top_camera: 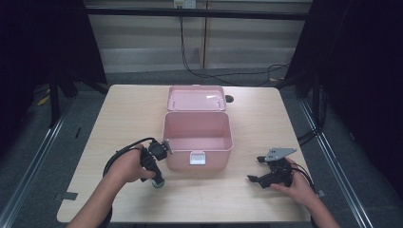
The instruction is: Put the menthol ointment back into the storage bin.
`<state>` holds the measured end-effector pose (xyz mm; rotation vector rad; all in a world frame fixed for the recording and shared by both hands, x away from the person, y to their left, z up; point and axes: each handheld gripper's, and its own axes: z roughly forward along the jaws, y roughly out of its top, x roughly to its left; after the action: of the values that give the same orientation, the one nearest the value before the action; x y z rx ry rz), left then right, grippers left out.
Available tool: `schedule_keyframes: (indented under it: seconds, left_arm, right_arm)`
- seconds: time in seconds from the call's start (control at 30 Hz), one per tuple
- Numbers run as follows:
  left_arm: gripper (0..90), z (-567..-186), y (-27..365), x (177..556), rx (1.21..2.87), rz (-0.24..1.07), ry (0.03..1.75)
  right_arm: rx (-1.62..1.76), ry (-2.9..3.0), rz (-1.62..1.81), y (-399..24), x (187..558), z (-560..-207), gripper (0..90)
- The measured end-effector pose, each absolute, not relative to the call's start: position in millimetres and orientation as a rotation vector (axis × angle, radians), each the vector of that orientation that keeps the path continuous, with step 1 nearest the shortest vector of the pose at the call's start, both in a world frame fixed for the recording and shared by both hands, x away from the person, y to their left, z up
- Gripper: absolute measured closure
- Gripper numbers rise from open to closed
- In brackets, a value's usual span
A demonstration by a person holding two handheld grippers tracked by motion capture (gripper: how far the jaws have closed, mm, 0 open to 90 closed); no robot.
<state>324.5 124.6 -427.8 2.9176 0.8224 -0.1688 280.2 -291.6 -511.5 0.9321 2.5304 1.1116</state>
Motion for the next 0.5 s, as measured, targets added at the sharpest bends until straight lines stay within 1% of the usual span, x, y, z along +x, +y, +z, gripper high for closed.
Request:
schedule_keyframes:
  seconds: [0.17,0.2,0.37,0.5]
  left_arm:
    - [50.3,-425,125,324,2.920,-0.191,0.863]
    - [50.3,-422,126,324,2.905,-0.210,0.895]
    - [50.3,-412,129,323,2.892,-0.221,0.908]
    - [50.3,-397,132,324,2.884,-0.237,0.930]
  right_arm:
    - [0.929,2.531,1.111,-292,280,-512,11.8]
    - [0.928,2.530,1.109,-291,280,-512,11.8]
    - [0.929,2.530,1.107,-291,280,-512,11.8]
    - [0.927,2.530,1.103,-291,280,-512,11.8]
